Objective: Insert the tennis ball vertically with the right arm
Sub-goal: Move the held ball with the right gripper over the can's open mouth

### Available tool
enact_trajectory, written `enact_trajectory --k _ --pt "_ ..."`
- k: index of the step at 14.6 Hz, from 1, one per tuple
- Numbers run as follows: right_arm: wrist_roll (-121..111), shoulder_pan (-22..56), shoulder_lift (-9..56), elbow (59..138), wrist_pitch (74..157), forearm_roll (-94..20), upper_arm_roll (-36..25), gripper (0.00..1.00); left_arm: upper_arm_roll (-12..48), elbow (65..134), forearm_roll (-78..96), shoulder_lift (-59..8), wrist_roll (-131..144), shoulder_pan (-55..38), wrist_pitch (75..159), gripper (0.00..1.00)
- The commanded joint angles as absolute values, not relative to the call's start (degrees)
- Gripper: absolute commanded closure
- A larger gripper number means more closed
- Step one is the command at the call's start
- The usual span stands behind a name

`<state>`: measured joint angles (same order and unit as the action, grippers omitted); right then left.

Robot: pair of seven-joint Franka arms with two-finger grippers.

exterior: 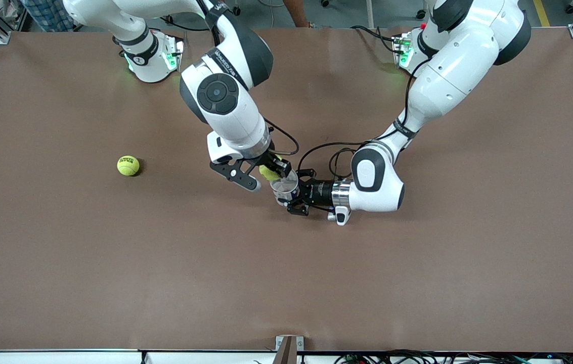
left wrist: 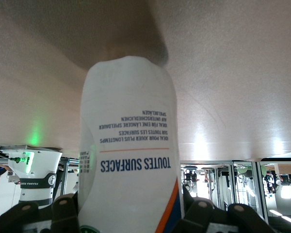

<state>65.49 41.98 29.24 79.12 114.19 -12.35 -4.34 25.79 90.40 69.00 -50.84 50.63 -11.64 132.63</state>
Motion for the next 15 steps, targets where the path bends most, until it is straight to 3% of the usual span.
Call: enact_trajectory --k 1,15 --pt "66.45 42.27 30.41 77.87 116.1 -13.45 -4.66 0.59 25.31 89.56 70.05 -50.98 51.24 -12.39 133.07 0.38" --pt "66.62 43.06 33.04 77.17 119.71 -13.45 -4.66 0.57 25.22 89.56 69.79 -50.54 51.33 -11.78 133.77 0.38"
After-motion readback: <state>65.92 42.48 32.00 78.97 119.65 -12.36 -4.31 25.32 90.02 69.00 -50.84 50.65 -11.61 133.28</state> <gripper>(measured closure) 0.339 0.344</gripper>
